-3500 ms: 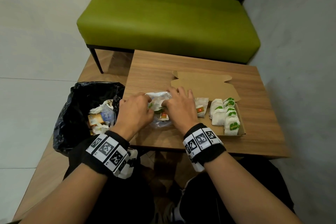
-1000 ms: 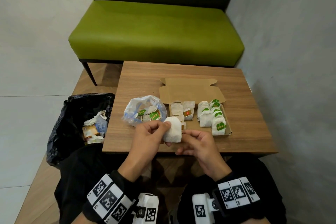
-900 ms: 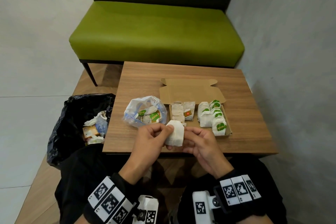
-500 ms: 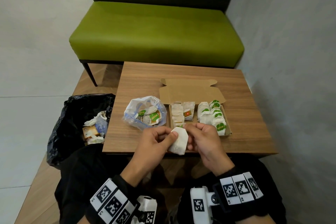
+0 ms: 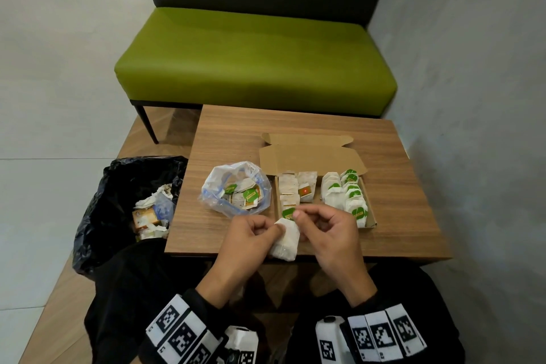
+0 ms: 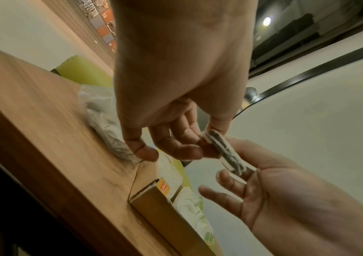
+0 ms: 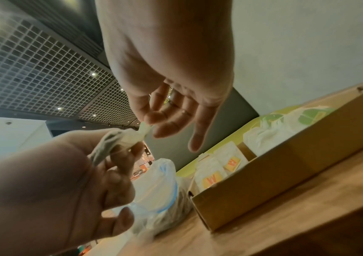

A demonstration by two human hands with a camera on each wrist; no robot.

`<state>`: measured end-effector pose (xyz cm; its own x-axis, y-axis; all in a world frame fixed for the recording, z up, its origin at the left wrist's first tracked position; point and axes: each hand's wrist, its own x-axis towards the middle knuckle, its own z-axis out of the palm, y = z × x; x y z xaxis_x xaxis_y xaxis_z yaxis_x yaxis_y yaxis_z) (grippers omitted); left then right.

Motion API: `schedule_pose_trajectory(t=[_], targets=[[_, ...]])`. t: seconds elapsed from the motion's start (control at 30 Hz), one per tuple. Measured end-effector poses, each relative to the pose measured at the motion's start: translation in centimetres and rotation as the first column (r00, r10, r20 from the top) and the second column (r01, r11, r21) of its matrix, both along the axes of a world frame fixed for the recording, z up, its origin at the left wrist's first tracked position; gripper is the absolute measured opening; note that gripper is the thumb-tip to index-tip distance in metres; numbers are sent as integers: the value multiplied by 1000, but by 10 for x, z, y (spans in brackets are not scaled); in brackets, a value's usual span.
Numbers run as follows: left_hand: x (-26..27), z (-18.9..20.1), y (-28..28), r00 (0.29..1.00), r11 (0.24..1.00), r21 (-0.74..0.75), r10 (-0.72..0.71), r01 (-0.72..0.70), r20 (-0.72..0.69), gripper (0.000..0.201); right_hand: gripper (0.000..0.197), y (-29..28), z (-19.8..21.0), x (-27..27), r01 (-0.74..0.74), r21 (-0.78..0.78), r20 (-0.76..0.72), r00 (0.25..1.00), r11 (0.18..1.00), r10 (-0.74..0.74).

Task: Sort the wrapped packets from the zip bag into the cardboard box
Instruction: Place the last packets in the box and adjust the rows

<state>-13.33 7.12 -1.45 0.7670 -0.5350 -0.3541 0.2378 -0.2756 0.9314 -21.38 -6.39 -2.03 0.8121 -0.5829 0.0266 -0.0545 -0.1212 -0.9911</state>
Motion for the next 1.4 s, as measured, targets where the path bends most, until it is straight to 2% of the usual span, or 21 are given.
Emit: schedule_pose_trajectory(t=[0.07,0.23,0.33,0.5,0.67,0.77,0.97,1.07,1.2,1.3,1.37,1.4], targets=[[0,-1,0,1000,1000,12,3,-3,-5,20,18,-3,-1,-3,-8,-9,-4,1000,1000,8],[-1,-1,0,999,1000,19,-9,10,-48,34,29,-7,2,-10,-98,-195,-29,995,976,94],[-3,1,0,999,1000,-9,2,-3,-52,34,25,-9,3,-13,-132,-200,-49,991,971,124],[-3,4,-1,1000,999,-44,-15,15,-2,19,14,-6,6,-11,-125,-42,-90,989,991,121],[-5,4,-2,1000,999,-34,-20,21,21,20,36,-11,7,-11,-92,127,-87,991,988,104],[-5,1,-2,998,999,-31,-10,12,58,18,35,-14,9,-14,-92,200,-63,992,975,107],[-7,0,-2,994,989,-146,28,-13,104,19,32,-14,5,-10,14,368,-91,996,930,21],[-8,2,-3,994,973,-227,60,-37,96,18,22,-13,4,-8,38,401,-105,995,916,5],[-6,8,-5,983,936,-335,151,-108,104,18,20,-12,0,-12,-50,484,-146,980,874,137],[0,11,-5,973,922,-366,186,-123,140,16,22,-11,-7,-18,-160,381,-272,922,910,276],[4,12,-4,972,925,-366,175,-108,156,15,27,-8,-11,-19,-202,252,-333,900,946,281],[5,12,-4,973,927,-363,164,-96,162,15,33,-7,-12,-20,-212,219,-307,912,952,273]])
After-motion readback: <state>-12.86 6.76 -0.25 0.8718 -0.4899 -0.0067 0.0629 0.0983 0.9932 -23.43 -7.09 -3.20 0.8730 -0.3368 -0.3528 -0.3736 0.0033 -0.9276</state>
